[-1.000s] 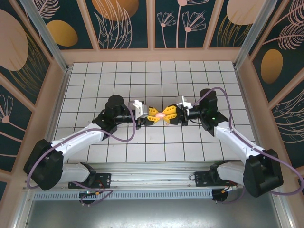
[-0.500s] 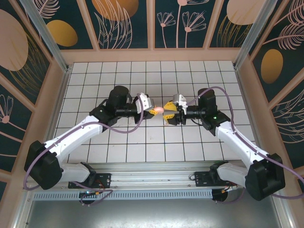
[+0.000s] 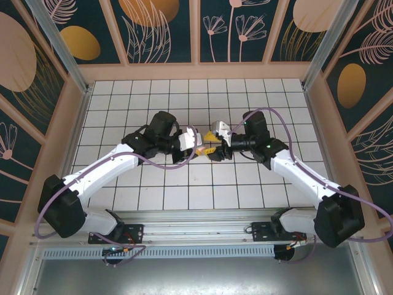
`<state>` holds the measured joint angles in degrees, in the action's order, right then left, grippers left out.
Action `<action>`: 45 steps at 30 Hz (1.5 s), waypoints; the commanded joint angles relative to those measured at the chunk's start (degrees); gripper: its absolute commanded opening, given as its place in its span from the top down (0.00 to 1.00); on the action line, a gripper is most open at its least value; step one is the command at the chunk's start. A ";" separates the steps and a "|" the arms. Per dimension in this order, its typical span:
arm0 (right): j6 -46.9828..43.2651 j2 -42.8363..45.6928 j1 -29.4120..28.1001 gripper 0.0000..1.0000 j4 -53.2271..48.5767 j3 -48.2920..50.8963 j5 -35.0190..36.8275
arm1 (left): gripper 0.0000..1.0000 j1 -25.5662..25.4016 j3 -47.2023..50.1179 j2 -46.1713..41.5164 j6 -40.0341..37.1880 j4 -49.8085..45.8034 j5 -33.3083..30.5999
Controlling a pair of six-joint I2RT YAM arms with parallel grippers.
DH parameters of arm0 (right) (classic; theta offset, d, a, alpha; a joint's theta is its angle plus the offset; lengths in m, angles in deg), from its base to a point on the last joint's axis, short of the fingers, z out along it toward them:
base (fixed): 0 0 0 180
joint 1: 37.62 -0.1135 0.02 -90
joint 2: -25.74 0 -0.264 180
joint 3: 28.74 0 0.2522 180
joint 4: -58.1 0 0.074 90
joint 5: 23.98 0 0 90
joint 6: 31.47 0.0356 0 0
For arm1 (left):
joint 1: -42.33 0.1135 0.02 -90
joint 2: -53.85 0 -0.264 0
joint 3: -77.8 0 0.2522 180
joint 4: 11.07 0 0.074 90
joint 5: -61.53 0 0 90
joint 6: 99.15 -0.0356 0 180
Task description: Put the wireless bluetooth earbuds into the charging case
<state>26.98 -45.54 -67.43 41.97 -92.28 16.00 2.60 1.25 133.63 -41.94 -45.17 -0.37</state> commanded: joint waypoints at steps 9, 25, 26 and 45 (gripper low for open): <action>-4.37 -3.23 0.95 0.47 -6.74 -3.44 -4.72 | 0.88 -0.32 -1.11 -1.90 -1.92 0.15 1.69; -6.20 -4.37 2.30 0.82 -9.79 -5.40 -8.48 | 0.73 -0.39 0.13 -3.75 -0.90 2.94 2.41; -5.89 -3.79 2.74 0.82 -8.97 -4.87 -9.25 | 0.71 -0.31 1.50 -4.40 -0.11 4.99 2.48; 10.67 8.59 10.80 0.81 18.63 9.60 -25.41 | 0.54 0.92 19.53 -9.17 18.30 45.10 17.58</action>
<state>34.63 -37.63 -57.04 54.71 -83.56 -5.57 3.06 19.83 125.18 -27.76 -9.21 12.96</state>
